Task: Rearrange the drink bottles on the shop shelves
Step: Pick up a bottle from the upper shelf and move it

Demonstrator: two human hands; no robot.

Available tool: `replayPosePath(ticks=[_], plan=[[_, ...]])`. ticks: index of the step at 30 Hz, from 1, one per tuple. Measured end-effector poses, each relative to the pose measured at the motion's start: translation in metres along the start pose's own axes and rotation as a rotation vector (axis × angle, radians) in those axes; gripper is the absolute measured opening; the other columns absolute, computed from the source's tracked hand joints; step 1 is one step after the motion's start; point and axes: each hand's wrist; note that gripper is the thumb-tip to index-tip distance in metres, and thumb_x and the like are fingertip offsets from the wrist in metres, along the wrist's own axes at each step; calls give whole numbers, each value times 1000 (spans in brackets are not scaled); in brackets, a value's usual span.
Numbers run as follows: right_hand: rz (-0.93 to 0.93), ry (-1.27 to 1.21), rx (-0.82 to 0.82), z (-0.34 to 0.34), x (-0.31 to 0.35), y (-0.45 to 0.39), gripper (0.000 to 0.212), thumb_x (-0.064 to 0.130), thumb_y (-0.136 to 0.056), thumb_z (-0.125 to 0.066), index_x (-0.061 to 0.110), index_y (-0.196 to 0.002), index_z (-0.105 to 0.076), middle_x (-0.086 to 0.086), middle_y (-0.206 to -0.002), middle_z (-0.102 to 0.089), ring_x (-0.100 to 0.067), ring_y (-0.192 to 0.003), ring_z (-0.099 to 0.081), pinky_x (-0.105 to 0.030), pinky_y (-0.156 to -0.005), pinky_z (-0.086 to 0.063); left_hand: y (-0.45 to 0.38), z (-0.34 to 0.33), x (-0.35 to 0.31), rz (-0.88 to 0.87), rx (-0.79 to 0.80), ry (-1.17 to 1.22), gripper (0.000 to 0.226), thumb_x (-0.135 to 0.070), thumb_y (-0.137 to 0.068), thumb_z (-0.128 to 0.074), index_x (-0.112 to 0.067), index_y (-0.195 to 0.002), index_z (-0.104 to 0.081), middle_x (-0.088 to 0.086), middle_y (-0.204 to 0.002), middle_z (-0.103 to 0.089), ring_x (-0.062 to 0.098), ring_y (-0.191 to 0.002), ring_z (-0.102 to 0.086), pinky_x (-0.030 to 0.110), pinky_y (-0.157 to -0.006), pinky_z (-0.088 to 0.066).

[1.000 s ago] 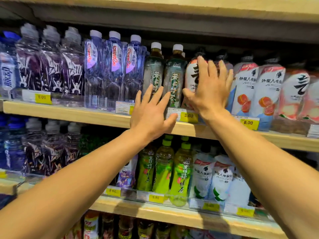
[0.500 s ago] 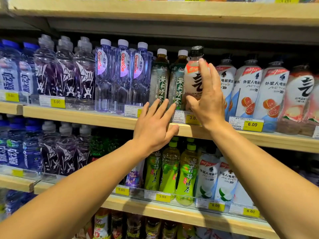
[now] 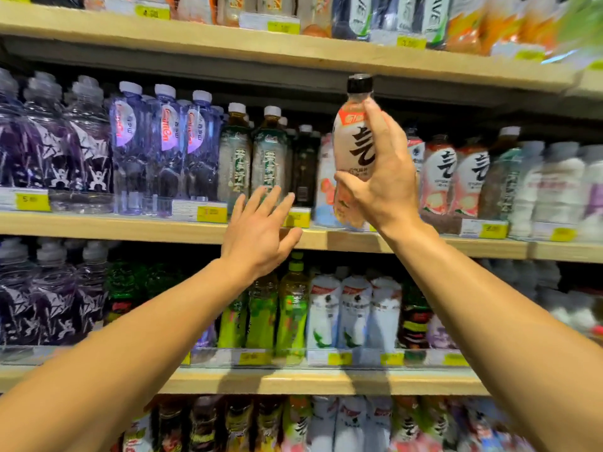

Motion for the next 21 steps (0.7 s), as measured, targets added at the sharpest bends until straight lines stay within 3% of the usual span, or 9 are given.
replayPosePath(ticks=[3, 9, 18, 21], plan=[[-35, 17, 6, 33, -29, 9, 97, 22, -75, -84, 29, -154, -27, -6, -155, -34, -20, -143, -34, -39, -109, -40, -11, -3, -42, -23, -2, 52, 77, -66, -89, -23, -28, -156, -28, 3, -164, -23, 28, -152, -15, 50, -122, -11], [-87, 85, -10, 105, -103, 16, 96, 24, -75, -83, 29, -154, -28, -5, -153, -38, -20, -138, -40, -34, -106, -38, -30, -20, -147, -51, -19, 139, 77, -65, -89, -26, -28, -156, -27, 2, -165, -21, 26, -153, -12, 47, -123, -7], [-79, 35, -86, 178, -203, 0, 98, 21, -70, -85, 26, -153, -32, -3, -147, -44, -15, -131, -44, 4, -93, -22, -61, -54, -265, -33, -28, 134, 79, -66, -88, -21, -29, -157, -25, 1, -165, -19, 25, -153, -10, 47, -124, -8], [-60, -12, -85, 185, -220, -8, 99, 21, -70, -85, 24, -153, -32, -3, -145, -45, -15, -132, -44, -3, -98, -28, -67, -64, -282, -10, -41, 104, 84, -68, -84, -15, -27, -155, -31, 2, -164, -23, 28, -152, -15, 49, -122, -12]])
Point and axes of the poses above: each hand's wrist, its own y-axis away from the middle knuckle, its own z-axis out of the back of the hand, x = y × z
